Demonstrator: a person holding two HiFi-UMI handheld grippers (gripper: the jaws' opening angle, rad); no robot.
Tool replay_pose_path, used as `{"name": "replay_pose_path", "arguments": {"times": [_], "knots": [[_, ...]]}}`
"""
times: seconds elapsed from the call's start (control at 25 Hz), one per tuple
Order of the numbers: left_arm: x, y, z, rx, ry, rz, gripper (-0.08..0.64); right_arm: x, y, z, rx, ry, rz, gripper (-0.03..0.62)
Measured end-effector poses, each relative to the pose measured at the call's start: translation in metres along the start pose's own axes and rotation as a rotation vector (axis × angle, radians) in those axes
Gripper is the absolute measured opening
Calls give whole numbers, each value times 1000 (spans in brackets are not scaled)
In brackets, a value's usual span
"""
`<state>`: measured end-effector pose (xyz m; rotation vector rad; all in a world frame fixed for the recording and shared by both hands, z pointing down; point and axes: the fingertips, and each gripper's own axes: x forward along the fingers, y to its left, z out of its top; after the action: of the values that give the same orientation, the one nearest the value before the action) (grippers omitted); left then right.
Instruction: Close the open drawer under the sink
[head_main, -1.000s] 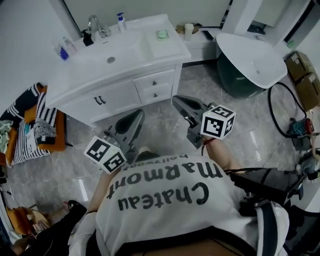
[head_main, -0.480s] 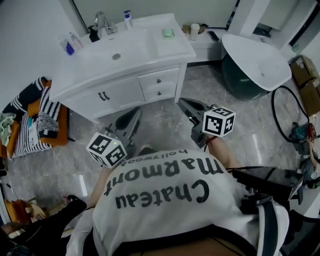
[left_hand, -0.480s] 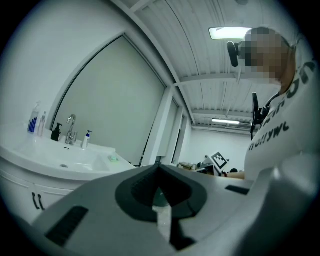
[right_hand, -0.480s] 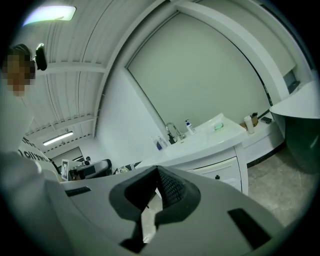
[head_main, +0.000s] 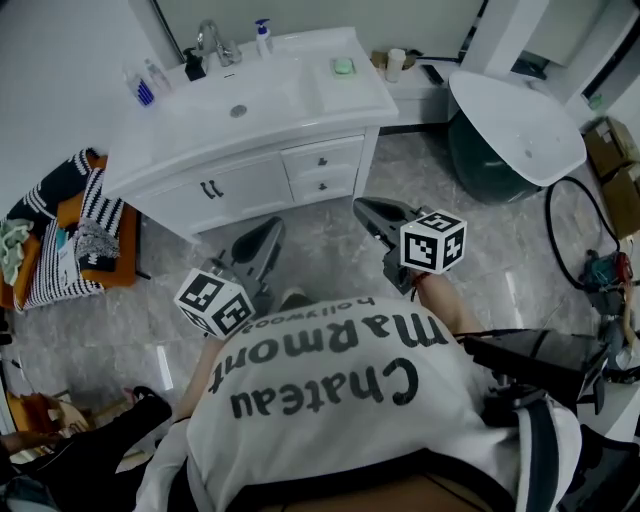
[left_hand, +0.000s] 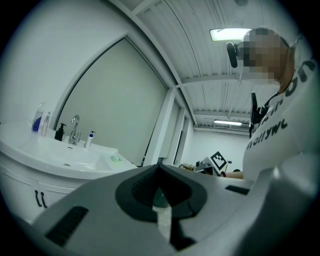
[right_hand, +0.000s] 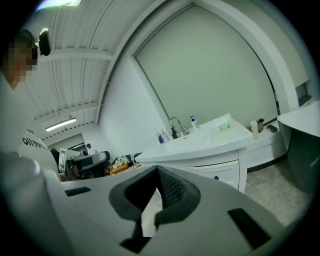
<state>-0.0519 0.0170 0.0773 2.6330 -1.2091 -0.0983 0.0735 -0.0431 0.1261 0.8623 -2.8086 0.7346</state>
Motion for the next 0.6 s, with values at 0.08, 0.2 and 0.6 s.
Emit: {"name": "replay_pose_path", "arguments": {"times": [0.08,0.2,0.6], "knots": [[0,-1,0,-2,-1,2,8,0,0,-1,-7,6,-1,11],[-3,-6,-2,1,1,4,8,-3,1,-3,-5,3,-3,11],[-8,-2,-2,4,-7,16,8,4,2,-5,-12,11,3,11]]}}
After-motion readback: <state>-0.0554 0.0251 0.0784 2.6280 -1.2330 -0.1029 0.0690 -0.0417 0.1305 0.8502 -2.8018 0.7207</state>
